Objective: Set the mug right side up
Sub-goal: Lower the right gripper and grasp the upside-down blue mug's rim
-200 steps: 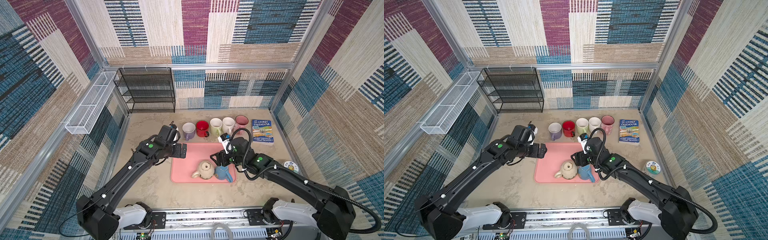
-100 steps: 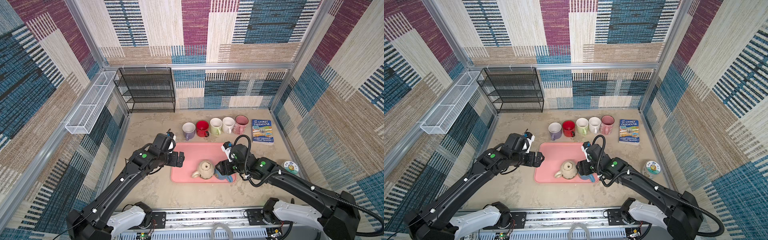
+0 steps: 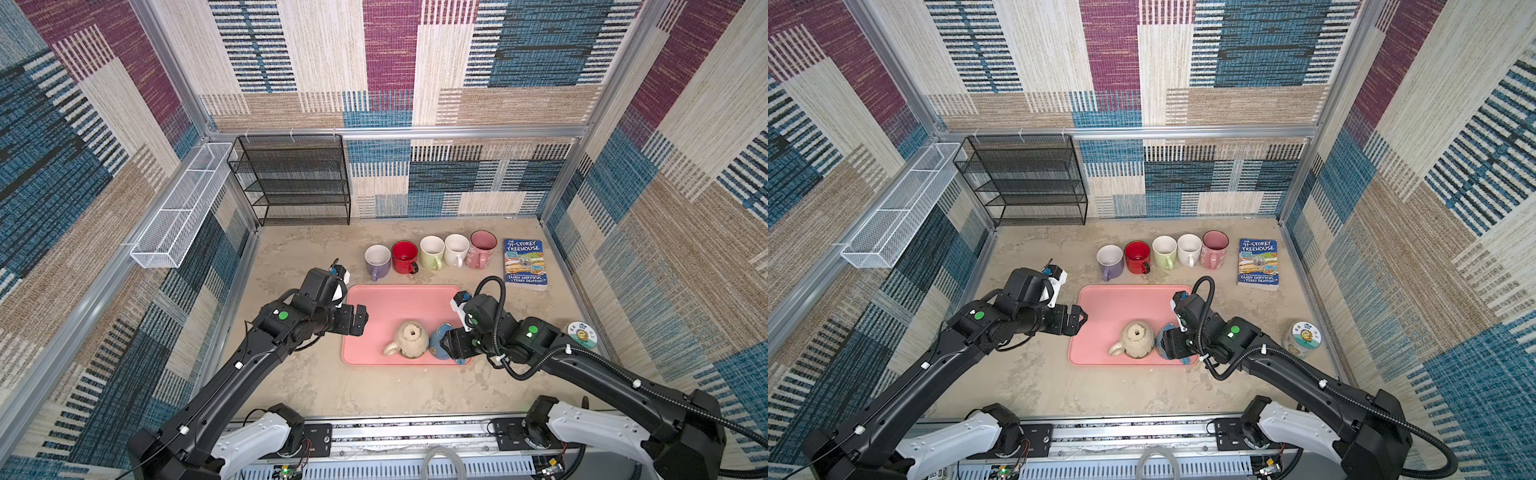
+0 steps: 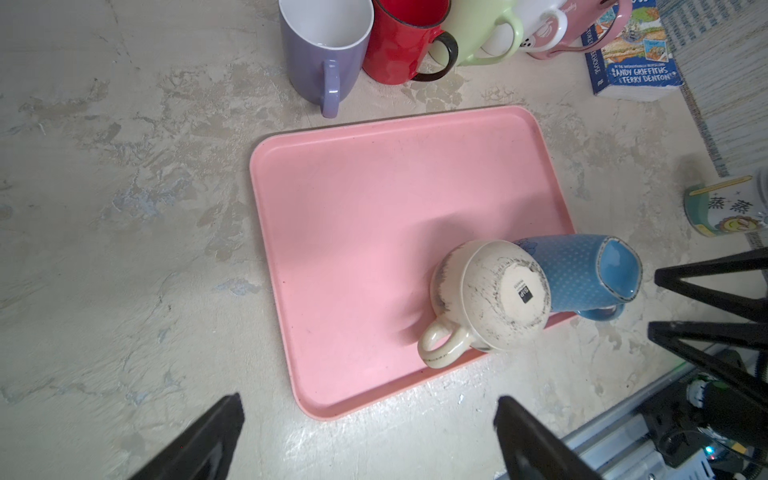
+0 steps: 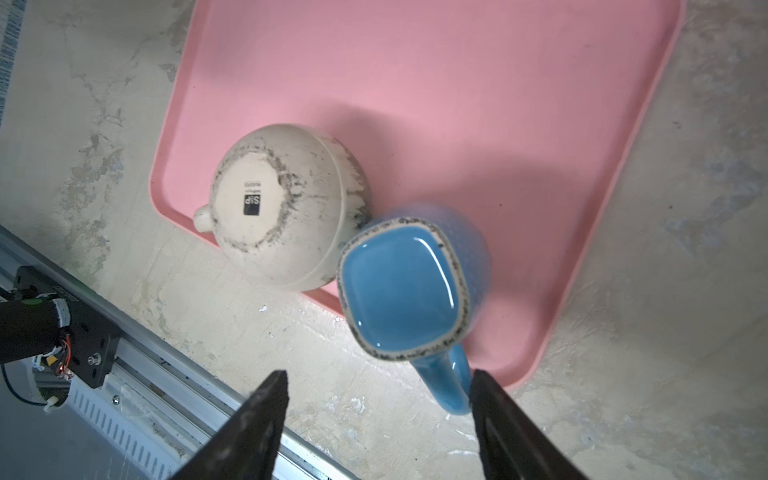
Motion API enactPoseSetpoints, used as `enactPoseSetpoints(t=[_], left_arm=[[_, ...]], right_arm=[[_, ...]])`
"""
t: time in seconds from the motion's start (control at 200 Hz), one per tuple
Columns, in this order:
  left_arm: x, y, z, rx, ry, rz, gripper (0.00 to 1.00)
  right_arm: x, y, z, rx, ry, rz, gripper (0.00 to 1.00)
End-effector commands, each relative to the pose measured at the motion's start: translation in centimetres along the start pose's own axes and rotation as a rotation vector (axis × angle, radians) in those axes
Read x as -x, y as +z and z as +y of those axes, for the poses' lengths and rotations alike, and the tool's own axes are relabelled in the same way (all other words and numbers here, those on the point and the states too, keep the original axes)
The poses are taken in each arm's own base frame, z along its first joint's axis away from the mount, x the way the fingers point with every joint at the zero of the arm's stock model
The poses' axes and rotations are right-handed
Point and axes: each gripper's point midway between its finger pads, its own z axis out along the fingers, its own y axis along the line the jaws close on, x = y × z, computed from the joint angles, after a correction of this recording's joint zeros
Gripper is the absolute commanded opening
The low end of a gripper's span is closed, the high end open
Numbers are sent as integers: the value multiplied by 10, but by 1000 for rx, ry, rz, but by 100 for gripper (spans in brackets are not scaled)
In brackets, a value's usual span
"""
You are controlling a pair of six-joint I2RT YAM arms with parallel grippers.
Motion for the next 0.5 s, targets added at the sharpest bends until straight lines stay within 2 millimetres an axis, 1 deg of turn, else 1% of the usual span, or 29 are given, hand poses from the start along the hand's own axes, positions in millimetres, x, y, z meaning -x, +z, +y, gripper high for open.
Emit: enactPoseSetpoints(t=[0.0,0.305,0.496], left_arm=[[0,0,0,2,17,-3,99],[-1,2,0,2,17,4,99],[-1,3,0,-1,15,10,99]], right_arm=[[2,7,-1,-11,13,-7,69],[1,23,-7,-53,-3,15,57],[7,30,-10,-81,-12,4,50]])
